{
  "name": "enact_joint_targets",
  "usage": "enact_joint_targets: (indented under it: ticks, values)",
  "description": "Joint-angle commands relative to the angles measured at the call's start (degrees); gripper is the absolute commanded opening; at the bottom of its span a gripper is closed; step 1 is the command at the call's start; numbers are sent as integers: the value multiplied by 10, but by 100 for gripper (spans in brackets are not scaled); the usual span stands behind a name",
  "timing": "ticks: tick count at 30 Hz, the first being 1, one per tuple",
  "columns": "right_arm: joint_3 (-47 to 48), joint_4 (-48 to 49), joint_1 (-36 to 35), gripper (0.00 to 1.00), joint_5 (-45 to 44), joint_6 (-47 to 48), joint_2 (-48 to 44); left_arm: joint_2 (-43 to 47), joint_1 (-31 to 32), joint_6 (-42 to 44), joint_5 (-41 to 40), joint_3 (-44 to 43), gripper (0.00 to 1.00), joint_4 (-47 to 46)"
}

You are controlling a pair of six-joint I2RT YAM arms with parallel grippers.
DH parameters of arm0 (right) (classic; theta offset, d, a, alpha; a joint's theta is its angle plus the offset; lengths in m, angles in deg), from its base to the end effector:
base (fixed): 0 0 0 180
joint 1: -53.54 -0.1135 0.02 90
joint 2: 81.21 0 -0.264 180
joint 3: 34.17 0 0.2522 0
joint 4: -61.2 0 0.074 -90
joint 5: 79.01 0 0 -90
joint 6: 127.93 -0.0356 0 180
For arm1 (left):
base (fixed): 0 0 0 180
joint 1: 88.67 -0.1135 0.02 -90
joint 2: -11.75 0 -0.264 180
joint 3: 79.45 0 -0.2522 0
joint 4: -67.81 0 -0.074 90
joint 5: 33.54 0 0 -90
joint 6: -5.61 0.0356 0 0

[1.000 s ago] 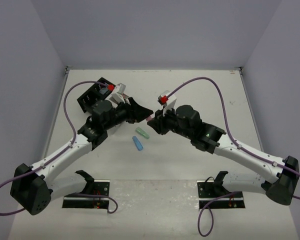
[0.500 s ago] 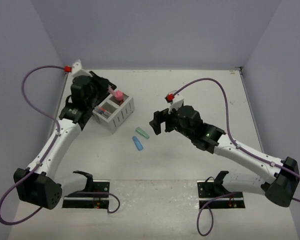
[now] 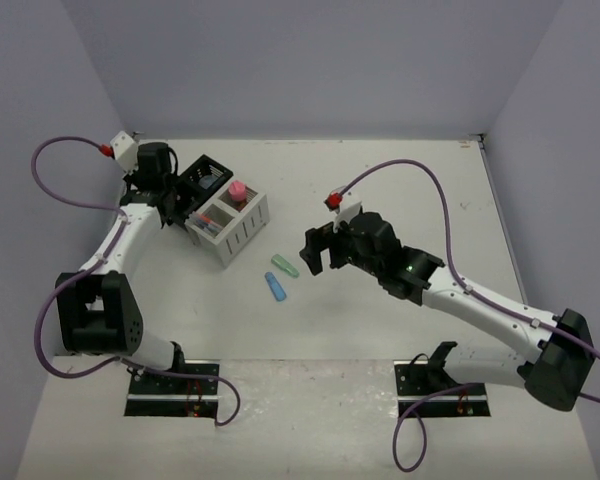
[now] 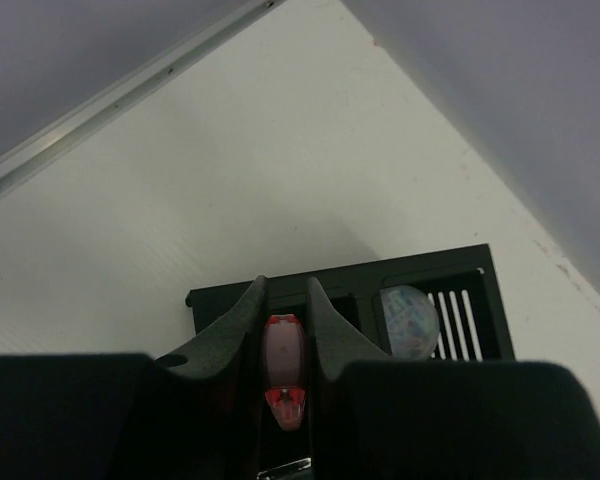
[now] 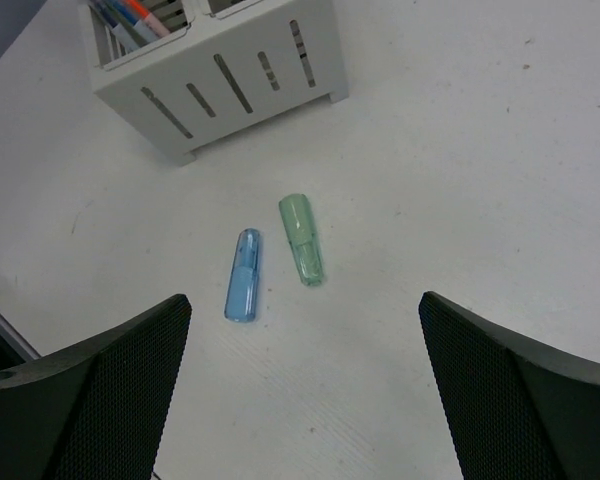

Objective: Sort the stationery into containers
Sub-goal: Place the stationery in the storage box, then pick up the stationery from the center of the board.

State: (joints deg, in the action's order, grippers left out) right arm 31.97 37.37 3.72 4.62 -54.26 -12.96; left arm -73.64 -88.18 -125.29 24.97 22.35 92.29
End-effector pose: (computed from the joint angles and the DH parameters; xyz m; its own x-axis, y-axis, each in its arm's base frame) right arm 0.1789 0.2057 0.3016 -0.4662 -0.1190 -0.8766 -0.5875 0.7825 0.2063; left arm 0.3380 0.0157 0.2903 -0.1105 -0.5574 -0.8229 -0.6742 0.6503 -0.3500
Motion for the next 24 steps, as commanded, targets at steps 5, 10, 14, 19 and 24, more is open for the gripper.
enact_joint_targets:
  ticks: [5,10,14,19,24]
  values:
    - [92,-58,-1,89,62,61,174,9,-4,-24,-3,23,87,-52]
    - [190,-98,-1,73,66,68,281,58,-4,-37,35,31,100,-22]
    - [241,-123,-1,68,32,72,354,144,-4,-19,94,31,100,6]
    - [284,-155,-2,63,36,73,415,261,-4,16,170,47,100,13]
    - [311,-173,-9,59,32,72,476,309,-4,51,241,44,100,23]
